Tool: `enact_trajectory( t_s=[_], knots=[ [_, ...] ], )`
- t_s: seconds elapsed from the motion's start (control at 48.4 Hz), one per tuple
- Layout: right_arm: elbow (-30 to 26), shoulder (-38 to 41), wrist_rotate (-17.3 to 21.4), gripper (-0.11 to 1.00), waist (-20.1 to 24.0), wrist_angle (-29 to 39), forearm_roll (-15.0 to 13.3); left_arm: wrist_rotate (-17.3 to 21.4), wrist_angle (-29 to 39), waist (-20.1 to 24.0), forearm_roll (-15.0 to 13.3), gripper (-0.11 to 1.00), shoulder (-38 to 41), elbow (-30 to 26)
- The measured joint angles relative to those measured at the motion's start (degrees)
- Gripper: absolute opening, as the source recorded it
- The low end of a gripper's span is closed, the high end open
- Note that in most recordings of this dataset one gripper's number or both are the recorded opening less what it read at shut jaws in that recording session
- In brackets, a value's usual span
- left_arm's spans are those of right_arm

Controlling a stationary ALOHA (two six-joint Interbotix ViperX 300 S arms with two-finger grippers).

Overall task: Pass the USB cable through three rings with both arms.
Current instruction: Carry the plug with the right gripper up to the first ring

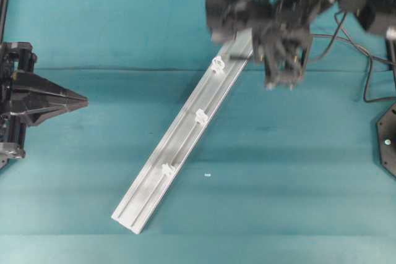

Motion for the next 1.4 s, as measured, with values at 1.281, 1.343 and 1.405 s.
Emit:
enact_trajectory(
  t_s=[1.281, 1.343, 1.405],
  knots=[
    [12.4, 6.6, -55.0, 0.08, -15.6, -22.5, -2.7, -4.0, 1.8, -2.5, -0.1, -0.02, 0.2, -6.8],
    [12.6, 7.4, -55.5, 0.08, -15.6, -23.0, -2.0, -4.0, 3.8, -2.5, 0.0, -0.02, 0.1, -7.5],
    [12.6, 8.2, -55.7, 0.08, -15.5, -23.6, -1.7, -4.0, 5.4, -2.5, 0.0, -0.02, 0.2, -7.8]
  ],
)
